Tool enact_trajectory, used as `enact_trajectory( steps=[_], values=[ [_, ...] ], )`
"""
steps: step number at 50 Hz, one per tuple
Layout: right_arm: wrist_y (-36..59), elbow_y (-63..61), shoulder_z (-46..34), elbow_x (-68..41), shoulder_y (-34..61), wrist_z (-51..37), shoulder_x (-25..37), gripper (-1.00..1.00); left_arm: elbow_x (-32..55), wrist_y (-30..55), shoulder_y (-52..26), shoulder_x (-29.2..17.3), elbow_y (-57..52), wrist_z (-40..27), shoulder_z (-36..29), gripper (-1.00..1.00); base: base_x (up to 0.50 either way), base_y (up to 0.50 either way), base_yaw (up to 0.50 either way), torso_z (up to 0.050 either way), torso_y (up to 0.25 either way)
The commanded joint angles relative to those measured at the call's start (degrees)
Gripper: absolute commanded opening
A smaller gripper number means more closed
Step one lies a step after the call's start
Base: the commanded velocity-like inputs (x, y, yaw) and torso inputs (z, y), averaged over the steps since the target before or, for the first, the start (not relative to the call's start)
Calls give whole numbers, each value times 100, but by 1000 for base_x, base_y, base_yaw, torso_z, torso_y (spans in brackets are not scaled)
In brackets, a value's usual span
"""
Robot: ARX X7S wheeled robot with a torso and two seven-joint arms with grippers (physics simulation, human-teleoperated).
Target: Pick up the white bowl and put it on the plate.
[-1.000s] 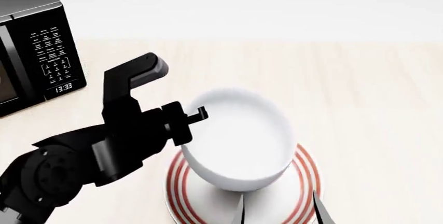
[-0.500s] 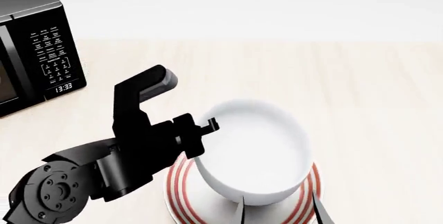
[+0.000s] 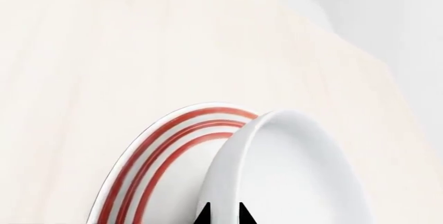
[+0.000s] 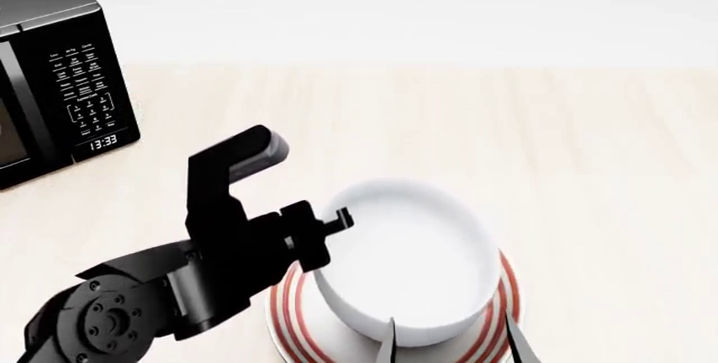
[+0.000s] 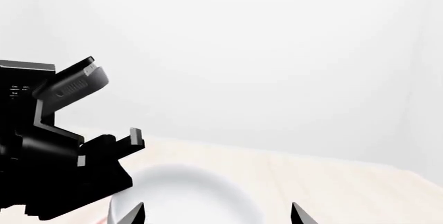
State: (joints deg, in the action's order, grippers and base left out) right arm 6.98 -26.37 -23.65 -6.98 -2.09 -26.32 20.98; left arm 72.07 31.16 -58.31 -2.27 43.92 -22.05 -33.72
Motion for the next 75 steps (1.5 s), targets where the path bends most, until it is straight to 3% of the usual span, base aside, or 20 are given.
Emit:
enact_trajectory(
  steps=[1, 25, 26, 37, 48, 64, 75],
  values=[
    [-9, 22, -20, -5, 11, -10, 9, 100, 26, -205, -34, 21, 163, 158, -50, -100, 0, 0, 0, 0, 0],
    [-35, 46, -63, -16, 9, -30, 35, 100, -114, -326, 39, -35, 197, 195, -462, -100, 0, 0, 0, 0, 0],
    [-39, 49, -65, -18, 9, -28, 36, 100, -127, -339, 53, -54, 140, 153, -474, 100, 0, 0, 0, 0, 0],
    [-44, 37, -94, -28, 13, -28, 46, 100, -485, -431, 231, -464, -1175, -265, -804, 100, 0, 0, 0, 0, 0],
    [32, -137, -28, -55, 12, -94, 91, 100, -1443, -733, 517, -1303, -3427, -1281, -1271, 100, 0, 0, 0, 0, 0],
    [843, -1769, 462, -77, -48, -473, 442, 100, -2287, -991, 1319, -2587, -6290, -2822, -1345, 100, 0, 0, 0, 0, 0],
    [1369, -2703, 582, -35, -46, -621, 599, 100, -2511, -1122, 1889, -3273, -7600, -3308, -1323, 100, 0, 0, 0, 0, 0]
  ],
)
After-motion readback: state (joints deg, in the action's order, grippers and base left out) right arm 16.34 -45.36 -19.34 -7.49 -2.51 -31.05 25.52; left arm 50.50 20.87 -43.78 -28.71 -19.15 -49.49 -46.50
